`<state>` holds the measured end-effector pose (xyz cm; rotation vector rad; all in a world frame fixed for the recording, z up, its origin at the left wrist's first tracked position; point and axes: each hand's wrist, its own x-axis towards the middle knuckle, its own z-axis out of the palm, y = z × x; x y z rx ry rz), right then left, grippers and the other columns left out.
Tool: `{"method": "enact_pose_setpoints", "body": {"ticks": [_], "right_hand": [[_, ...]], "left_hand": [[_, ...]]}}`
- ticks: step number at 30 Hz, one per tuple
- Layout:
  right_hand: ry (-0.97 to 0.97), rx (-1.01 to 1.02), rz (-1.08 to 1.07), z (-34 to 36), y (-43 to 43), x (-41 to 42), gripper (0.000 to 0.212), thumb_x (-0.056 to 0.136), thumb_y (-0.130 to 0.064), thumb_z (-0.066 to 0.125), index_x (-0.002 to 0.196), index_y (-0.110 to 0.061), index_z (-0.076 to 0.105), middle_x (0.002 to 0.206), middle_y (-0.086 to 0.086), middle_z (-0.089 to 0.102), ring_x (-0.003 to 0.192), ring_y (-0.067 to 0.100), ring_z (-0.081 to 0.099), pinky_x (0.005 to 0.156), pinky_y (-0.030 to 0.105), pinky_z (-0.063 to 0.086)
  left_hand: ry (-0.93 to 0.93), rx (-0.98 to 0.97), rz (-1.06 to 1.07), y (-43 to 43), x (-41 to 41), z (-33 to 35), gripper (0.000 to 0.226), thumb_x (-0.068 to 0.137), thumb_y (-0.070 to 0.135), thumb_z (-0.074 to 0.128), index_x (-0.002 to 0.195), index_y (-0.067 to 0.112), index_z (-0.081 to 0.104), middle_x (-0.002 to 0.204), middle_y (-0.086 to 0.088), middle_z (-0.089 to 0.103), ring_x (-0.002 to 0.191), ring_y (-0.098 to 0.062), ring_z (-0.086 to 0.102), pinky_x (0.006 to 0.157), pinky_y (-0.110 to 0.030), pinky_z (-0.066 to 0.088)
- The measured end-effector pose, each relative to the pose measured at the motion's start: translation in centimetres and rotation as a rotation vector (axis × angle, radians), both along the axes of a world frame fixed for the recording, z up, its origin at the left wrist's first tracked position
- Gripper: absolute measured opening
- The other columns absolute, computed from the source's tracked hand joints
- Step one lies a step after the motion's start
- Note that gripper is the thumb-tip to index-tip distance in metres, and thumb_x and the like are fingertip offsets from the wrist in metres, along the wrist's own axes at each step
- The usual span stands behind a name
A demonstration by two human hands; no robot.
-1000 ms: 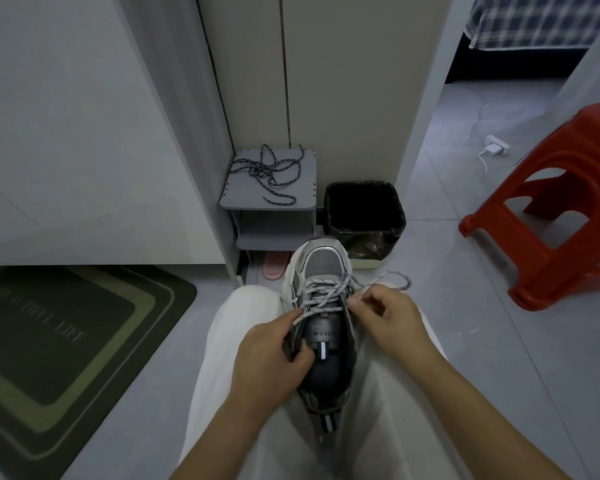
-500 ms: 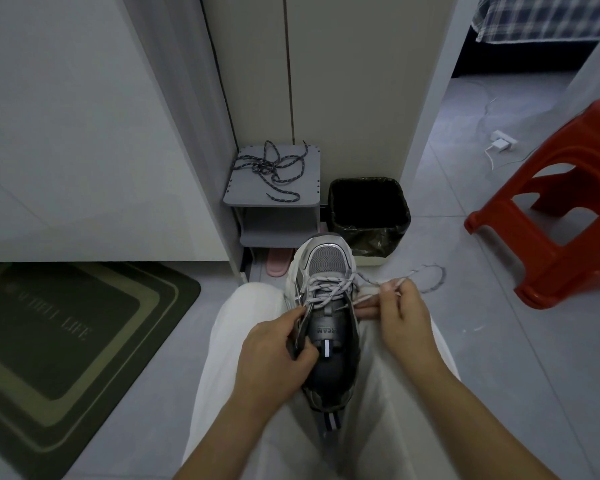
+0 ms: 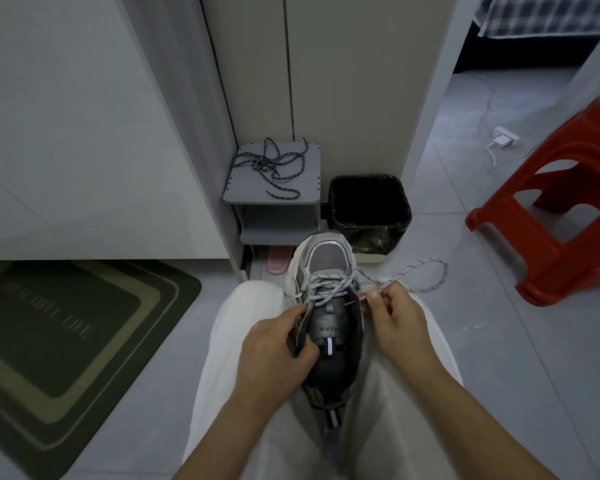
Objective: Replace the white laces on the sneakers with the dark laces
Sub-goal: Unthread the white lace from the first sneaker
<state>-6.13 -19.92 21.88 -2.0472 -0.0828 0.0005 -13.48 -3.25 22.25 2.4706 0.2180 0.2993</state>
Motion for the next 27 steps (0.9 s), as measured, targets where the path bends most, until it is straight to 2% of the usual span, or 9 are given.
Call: {"method": "enact_pose_setpoints", "body": {"ticks": [3,6,9,11,15,19,22,25,27], "right_hand": [[0.021,-0.014,-0.019,0.3,0.1,0.1,0.022,0.095,-0.019,0.05,0.074,-0.017,0.047,0.064,-0.014,0.053,0.06,-0.016,0.052,0.054,0.004,0.037],[0.049,-0.061,-0.062,0.2,0.2,0.7,0.025,0.093,-0.024,0.055,0.071,-0.015,0.049,0.059,-0.012,0.052,0.054,0.0,0.05,0.052,0.013,0.034],[0.08,-0.086,-0.082,0.3,0.5,1.2,0.026,0.092,-0.026,0.057,0.068,-0.017,0.048,0.06,-0.008,0.052,0.055,0.006,0.046,0.052,0.02,0.034],[0.086,-0.097,-0.071,0.4,0.7,1.3,0.024,0.092,-0.024,0.056,0.071,-0.016,0.047,0.063,-0.006,0.058,0.055,0.004,0.051,0.051,0.014,0.036],[0.043,-0.191,-0.022,0.0,0.6,1.5,0.019,0.092,-0.022,0.056,0.075,-0.018,0.048,0.064,-0.003,0.067,0.052,-0.008,0.055,0.055,0.003,0.038],[0.043,0.066,-0.084,0.2,0.1,1.0,0.028,0.091,-0.023,0.058,0.07,-0.006,0.051,0.049,-0.001,0.063,0.047,0.005,0.061,0.053,0.008,0.042],[-0.003,0.148,-0.034,0.5,-0.4,0.1,0.038,0.09,-0.031,0.056,0.062,-0.006,0.052,0.052,0.0,0.063,0.041,0.012,0.059,0.05,0.02,0.047],[-0.059,0.103,0.016,0.7,-0.5,-0.7,0.034,0.087,-0.042,0.05,0.065,-0.016,0.055,0.057,0.001,0.061,0.044,0.014,0.057,0.05,0.027,0.049],[-0.131,0.051,-0.007,1.1,-0.7,-0.4,0.024,0.089,-0.038,0.053,0.07,-0.022,0.056,0.057,-0.001,0.057,0.049,0.013,0.054,0.051,0.026,0.046]], "left_hand": [[0.011,0.005,0.001,0.0,0.0,0.0,0.046,0.069,0.03,0.059,0.114,0.028,0.064,0.085,0.01,0.07,0.075,-0.009,0.057,0.065,0.0,0.029],[0.012,0.001,0.001,0.1,0.0,-0.1,0.045,0.069,0.028,0.06,0.114,0.028,0.064,0.085,0.009,0.07,0.075,-0.009,0.056,0.065,-0.001,0.029],[0.015,0.006,-0.002,0.1,0.0,-0.4,0.047,0.07,0.03,0.056,0.117,0.027,0.063,0.088,0.008,0.07,0.078,-0.011,0.059,0.066,-0.008,0.034],[0.029,-0.008,-0.003,0.2,0.0,-0.7,0.051,0.07,0.032,0.053,0.12,0.028,0.06,0.093,0.008,0.07,0.083,-0.013,0.06,0.073,-0.017,0.04],[0.028,-0.017,-0.001,0.4,-0.2,-1.2,0.052,0.071,0.034,0.052,0.122,0.028,0.059,0.096,0.008,0.069,0.085,-0.012,0.06,0.077,-0.02,0.043],[0.007,-0.003,-0.032,0.3,-0.1,-0.9,0.049,0.074,0.038,0.055,0.121,0.028,0.059,0.094,0.011,0.069,0.082,-0.009,0.059,0.071,-0.014,0.039],[-0.054,-0.041,-0.055,0.3,-0.1,-0.6,0.043,0.082,0.048,0.05,0.117,0.025,0.062,0.097,0.015,0.067,0.085,-0.002,0.057,0.071,-0.003,0.036],[-0.075,-0.117,-0.034,0.2,0.1,-0.5,0.049,0.089,0.053,0.035,0.117,0.024,0.062,0.109,0.012,0.066,0.096,-0.001,0.058,0.082,-0.014,0.044],[-0.051,-0.163,-0.008,0.1,0.5,-0.4,0.049,0.09,0.052,0.031,0.117,0.027,0.062,0.111,0.016,0.064,0.1,0.001,0.056,0.086,-0.018,0.044]]}}
